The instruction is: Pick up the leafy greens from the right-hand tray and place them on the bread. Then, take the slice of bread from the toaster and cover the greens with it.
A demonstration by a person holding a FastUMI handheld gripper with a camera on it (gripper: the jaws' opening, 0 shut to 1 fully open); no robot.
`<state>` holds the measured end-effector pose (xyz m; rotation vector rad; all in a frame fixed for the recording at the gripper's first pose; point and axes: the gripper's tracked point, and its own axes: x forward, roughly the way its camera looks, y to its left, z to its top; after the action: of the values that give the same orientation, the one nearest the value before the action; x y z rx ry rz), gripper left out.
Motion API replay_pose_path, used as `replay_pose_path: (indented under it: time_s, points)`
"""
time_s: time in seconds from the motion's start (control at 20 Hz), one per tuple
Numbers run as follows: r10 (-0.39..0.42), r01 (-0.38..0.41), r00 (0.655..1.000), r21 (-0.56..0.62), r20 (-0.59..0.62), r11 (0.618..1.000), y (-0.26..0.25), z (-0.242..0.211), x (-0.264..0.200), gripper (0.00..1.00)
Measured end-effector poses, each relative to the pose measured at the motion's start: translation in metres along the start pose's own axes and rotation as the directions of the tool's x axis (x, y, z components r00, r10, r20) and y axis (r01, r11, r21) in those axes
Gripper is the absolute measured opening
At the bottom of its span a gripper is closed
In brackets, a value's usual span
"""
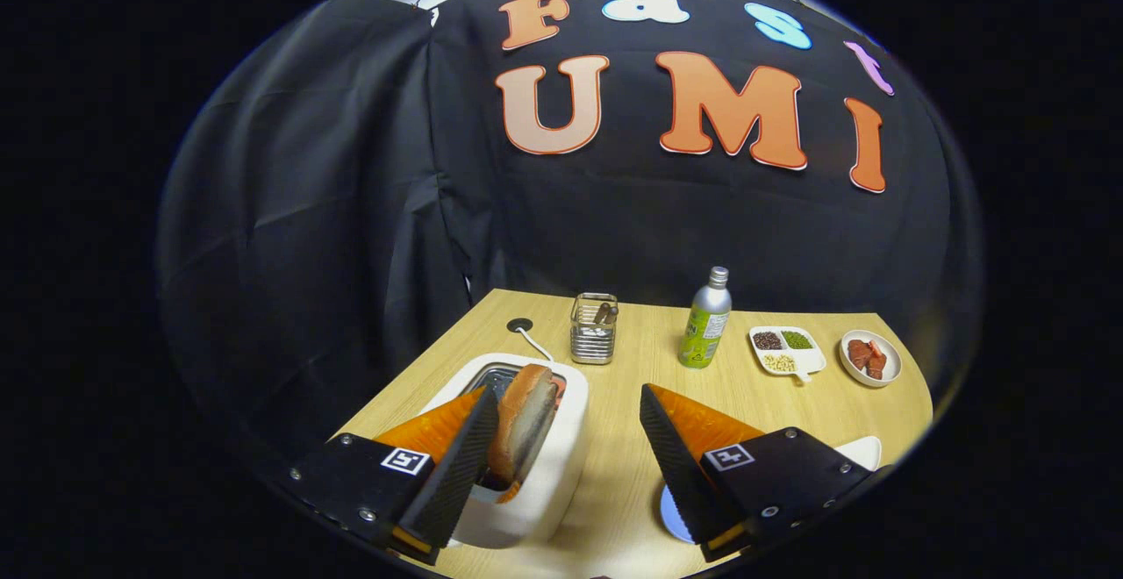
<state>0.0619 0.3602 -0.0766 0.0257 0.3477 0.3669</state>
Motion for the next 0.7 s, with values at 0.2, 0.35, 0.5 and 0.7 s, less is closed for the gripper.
replay_pose_path:
  time_s: [0.2,0.35,0.5,0.7]
  points:
    - [0.011,-0.011,1.0,-0.004,-0.012,1.0,0.015,0.0,0.006,0.98]
    - [0.011,-0.011,1.0,-0.004,-0.017,1.0,0.02,-0.001,0.007,0.98]
    - [0.016,-0.016,0.999,-0.005,-0.04,1.0,0.025,-0.006,0.009,0.98]
    - [0.026,-0.028,0.997,-0.025,-0.07,0.999,0.031,-0.018,0.012,0.97]
